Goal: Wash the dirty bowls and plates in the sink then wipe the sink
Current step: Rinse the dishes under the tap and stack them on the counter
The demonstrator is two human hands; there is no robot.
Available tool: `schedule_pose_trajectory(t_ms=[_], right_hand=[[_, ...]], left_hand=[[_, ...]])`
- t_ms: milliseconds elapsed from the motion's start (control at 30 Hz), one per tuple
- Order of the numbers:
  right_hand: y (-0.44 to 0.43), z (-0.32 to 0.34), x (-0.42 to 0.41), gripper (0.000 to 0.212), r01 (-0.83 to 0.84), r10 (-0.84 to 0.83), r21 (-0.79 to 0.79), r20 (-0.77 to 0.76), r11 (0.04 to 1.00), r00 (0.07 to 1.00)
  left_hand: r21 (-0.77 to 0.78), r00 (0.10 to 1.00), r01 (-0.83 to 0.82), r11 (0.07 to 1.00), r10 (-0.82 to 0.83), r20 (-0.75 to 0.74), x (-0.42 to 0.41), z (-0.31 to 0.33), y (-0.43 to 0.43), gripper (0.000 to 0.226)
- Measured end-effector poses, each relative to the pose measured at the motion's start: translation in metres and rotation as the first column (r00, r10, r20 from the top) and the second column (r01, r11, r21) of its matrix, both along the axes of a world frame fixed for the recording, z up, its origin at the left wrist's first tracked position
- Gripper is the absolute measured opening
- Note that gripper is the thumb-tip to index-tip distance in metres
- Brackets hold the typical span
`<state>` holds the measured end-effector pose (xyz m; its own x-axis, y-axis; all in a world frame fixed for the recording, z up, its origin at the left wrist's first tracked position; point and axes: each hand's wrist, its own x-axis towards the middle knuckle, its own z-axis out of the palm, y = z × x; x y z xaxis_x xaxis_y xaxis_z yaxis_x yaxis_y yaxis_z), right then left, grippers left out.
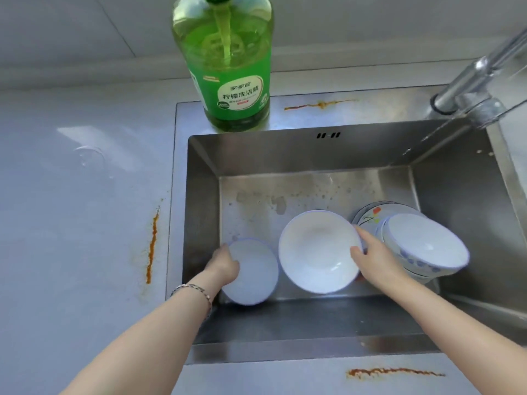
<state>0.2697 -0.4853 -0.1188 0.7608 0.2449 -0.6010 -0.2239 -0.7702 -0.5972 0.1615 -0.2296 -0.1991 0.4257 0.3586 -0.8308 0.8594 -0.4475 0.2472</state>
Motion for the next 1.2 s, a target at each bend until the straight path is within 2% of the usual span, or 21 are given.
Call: schedule_pose_trajectory(t_ms=[100, 233, 267, 333, 400, 500, 600, 700, 767, 800, 867, 967, 1067, 1200], right_hand=[[-0.008, -0.003, -0.004, 0.05, 0.036, -0.036, -0.017, -0.006, 0.999, 0.999], [-0.014, -0.005, -0.007, 0.052, 0.069, -0.068, -0.067, 0.004, 0.995, 0.998], [-0.015, -0.004, -0.008, 0.052, 0.07, -0.069, -0.072, 0.004, 0.995, 0.998], [-0.017, 0.0, -0.01, 0.053, 0.067, -0.065, -0.088, 0.023, 0.994, 0.998], [-0.018, 0.007, -0.011, 0.051, 0.07, -0.061, -0.111, 0.081, 0.991, 0.995], [-0.022, 0.019, -0.006, 0.052, 0.069, -0.045, -0.125, 0.184, 0.99, 0.982], [-0.026, 0.041, 0.004, 0.055, 0.037, -0.012, -0.076, 0.304, 0.996, 0.953], [-0.029, 0.071, 0.017, 0.06, 0.017, -0.031, 0.035, 0.445, 0.999, 0.895], [-0.035, 0.093, 0.026, 0.06, -0.006, -0.078, 0.153, 0.54, 0.988, 0.838], [-0.037, 0.103, 0.031, 0.059, -0.025, -0.1, 0.201, 0.588, 0.979, 0.803], [-0.044, 0.125, 0.04, 0.057, -0.117, -0.114, 0.263, 0.721, 0.958, 0.684], [-0.054, 0.153, 0.054, 0.053, -0.237, -0.126, 0.278, 0.854, 0.931, 0.505], [-0.062, 0.175, 0.063, 0.05, -0.324, -0.159, 0.27, 0.93, 0.907, 0.331], [-0.076, 0.184, 0.071, 0.069, -0.456, -0.156, 0.226, 0.97, 0.861, 0.187]], left_hand=[[0.037, 0.992, 0.082, 0.996, -0.078, -0.1, -0.003, -0.016, -0.006, 0.041], [-0.078, 0.989, 0.133, 0.988, -0.137, -0.049, -0.007, -0.025, -0.017, 0.038], [-0.117, 0.991, 0.114, 0.987, -0.12, -0.052, -0.007, -0.026, -0.021, 0.039], [-0.231, 0.997, -0.025, 0.973, 0.006, -0.08, -0.008, -0.023, -0.028, 0.043], [-0.265, 0.995, -0.098, 0.959, 0.087, -0.054, -0.006, -0.017, -0.034, 0.05], [-0.151, 0.997, 0.012, 0.988, 0.0, 0.082, 0.001, 0.008, -0.032, 0.048], [0.112, 0.949, 0.135, 0.984, -0.162, 0.271, 0.003, 0.048, -0.021, 0.048], [0.331, 0.847, 0.089, 0.94, -0.246, 0.472, 0.006, 0.098, -0.011, 0.051], [0.534, 0.699, 0.023, 0.845, -0.396, 0.596, 0.009, 0.136, -0.005, 0.052], [0.636, 0.613, -0.004, 0.772, -0.501, 0.611, 0.012, 0.153, -0.002, 0.051], [0.745, 0.462, -0.078, 0.663, -0.638, 0.616, 0.014, 0.189, -0.001, 0.046], [0.74, 0.314, -0.218, 0.636, -0.673, 0.67, 0.016, 0.232, -0.008, 0.043], [0.739, 0.213, -0.304, 0.601, -0.713, 0.668, 0.01, 0.264, -0.02, 0.04], [0.767, 0.165, -0.373, 0.522, -0.776, 0.609, -0.001, 0.29, -0.036, 0.039]])
